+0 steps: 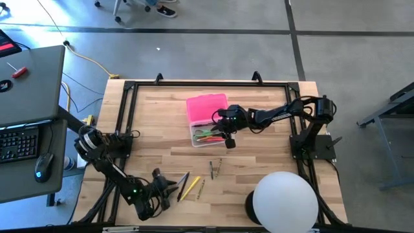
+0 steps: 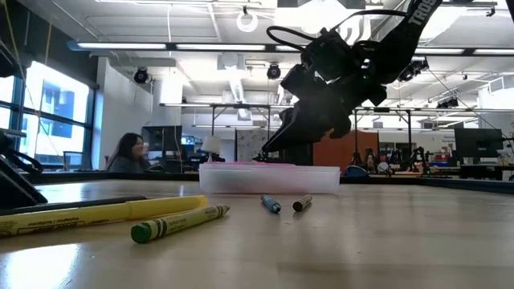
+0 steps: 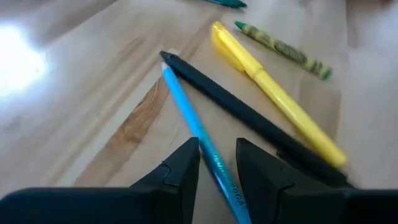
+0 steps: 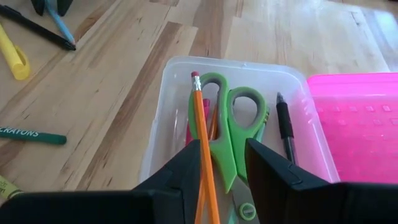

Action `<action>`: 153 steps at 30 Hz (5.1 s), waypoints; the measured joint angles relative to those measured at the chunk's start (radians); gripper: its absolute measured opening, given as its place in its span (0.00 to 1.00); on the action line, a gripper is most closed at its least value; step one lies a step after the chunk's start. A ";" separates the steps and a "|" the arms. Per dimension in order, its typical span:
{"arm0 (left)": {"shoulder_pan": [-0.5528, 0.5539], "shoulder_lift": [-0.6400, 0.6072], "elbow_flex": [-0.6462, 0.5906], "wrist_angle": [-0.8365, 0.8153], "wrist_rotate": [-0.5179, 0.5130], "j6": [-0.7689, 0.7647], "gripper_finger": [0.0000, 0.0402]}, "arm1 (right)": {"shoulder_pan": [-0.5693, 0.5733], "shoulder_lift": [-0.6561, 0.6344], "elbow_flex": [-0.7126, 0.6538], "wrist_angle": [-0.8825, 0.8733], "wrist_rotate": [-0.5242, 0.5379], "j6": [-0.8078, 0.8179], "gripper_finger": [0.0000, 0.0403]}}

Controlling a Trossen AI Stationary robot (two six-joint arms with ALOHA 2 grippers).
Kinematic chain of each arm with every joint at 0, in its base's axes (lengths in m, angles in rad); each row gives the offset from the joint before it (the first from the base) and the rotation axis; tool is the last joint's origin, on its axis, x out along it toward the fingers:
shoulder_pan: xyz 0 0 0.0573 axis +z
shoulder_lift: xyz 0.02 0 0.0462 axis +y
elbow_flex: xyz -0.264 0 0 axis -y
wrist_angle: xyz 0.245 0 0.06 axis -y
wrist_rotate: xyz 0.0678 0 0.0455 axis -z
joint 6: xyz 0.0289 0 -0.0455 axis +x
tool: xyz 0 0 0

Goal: Pick & place school supplies into a supply box
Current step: Put the blue pencil into the pink supply box, then put the black pen into the pink supply box

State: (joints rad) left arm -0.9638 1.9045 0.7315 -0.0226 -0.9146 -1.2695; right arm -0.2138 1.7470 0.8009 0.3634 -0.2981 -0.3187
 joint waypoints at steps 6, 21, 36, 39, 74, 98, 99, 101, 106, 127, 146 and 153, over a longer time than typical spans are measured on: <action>0.009 0.036 0.000 0.017 -0.048 0.173 0.36 | 0.000 0.000 0.000 0.000 0.000 0.001 0.26; 0.062 0.204 0.002 0.064 -0.248 -0.031 0.35 | 0.000 0.000 0.000 -0.007 0.000 -0.004 0.26; 0.174 0.199 0.008 0.071 -0.231 -0.021 0.23 | 0.007 0.000 0.000 0.000 -0.001 0.003 0.26; 0.183 0.158 0.009 0.067 -0.229 -0.028 0.22 | 0.030 0.000 0.000 -0.001 -0.003 0.003 0.26; 1.024 0.042 0.232 0.434 0.598 1.167 0.23 | 0.411 -0.156 0.000 -0.455 -0.049 0.109 0.26; 0.963 -0.305 0.233 0.281 0.512 1.280 0.48 | 0.410 -0.156 0.000 -0.465 -0.044 0.083 0.26; 0.946 -0.342 0.234 0.233 0.512 1.271 0.48 | 0.410 -0.156 0.000 -0.467 -0.042 0.083 0.26; 0.905 -0.409 0.233 0.126 0.516 1.248 0.47 | 0.410 -0.156 0.000 -0.470 -0.032 0.083 0.26; 0.772 -0.503 0.233 -0.068 0.475 1.081 0.47 | 0.410 -0.156 0.000 -0.471 0.068 0.083 0.26; 0.216 -0.100 0.228 -0.264 0.086 0.182 0.47 | 0.410 -0.156 0.000 -0.451 0.173 0.075 0.26; 0.215 0.117 0.231 -0.144 -0.043 0.058 0.48 | 0.410 -0.156 0.000 -0.426 0.173 0.070 0.26; 0.218 0.027 0.227 -0.174 -0.065 0.170 0.47 | 0.410 -0.156 0.000 -0.392 0.172 0.048 0.26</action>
State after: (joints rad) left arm -0.7460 1.9317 0.9587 -0.1968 -0.9797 -1.0998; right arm 0.1965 1.5909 0.8009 -0.0290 -0.1257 -0.2703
